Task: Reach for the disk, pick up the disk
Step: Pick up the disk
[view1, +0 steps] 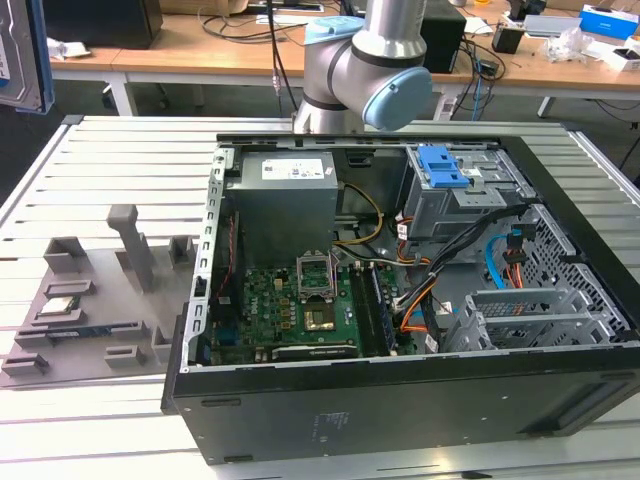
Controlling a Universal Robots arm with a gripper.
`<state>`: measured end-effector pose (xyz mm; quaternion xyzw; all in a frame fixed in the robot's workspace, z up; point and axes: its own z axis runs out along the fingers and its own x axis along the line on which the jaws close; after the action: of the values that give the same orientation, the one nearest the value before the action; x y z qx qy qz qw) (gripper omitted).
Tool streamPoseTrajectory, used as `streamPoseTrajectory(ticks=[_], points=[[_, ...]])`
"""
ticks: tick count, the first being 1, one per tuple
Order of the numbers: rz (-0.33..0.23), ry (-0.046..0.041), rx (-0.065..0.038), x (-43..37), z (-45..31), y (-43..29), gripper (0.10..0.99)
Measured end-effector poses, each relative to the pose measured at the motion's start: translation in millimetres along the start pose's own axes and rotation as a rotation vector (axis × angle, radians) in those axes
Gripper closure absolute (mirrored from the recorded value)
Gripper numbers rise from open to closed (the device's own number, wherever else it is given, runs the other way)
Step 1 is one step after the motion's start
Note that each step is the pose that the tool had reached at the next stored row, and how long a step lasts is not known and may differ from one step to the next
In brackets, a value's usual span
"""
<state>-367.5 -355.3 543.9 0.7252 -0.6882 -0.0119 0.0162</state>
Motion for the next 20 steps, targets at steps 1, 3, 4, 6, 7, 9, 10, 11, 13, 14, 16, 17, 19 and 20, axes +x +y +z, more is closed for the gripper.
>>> streamPoseTrajectory(ticks=[1,3,4,6,7,9,10,11,13,14,16,17,19,20], points=[[0.000,0.0000,0.000,0.0,0.0,0.0,0.718],[0.000,0.0000,0.000,0.0,-0.1,-0.2,0.718],[0.000,0.0000,0.000,0.1,-0.1,-0.6,0.718],[0.000,0.0001,0.000,0.2,-0.1,-2.0,0.718],[0.000,0.0001,0.000,0.2,-0.2,-3.2,0.718],[0.000,0.0002,0.000,0.3,-0.4,-6.5,0.718],[0.000,0.0002,0.000,0.4,-0.4,-7.8,0.718],[0.000,0.0002,0.000,0.5,-0.5,-9.4,0.718],[0.000,0.0002,0.000,0.7,-0.6,-13.3,0.718],[0.000,0.0001,0.000,0.8,-0.7,-14.9,0.718],[0.000,0.0001,0.000,1.1,-0.9,-20.6,0.718],[0.000,0.0001,0.000,1.2,-1.0,-23.4,0.718],[0.000,0.0002,0.000,1.5,-1.3,-29.3,0.718],[0.000,0.0002,0.000,1.7,-1.4,-32.4,0.718]])
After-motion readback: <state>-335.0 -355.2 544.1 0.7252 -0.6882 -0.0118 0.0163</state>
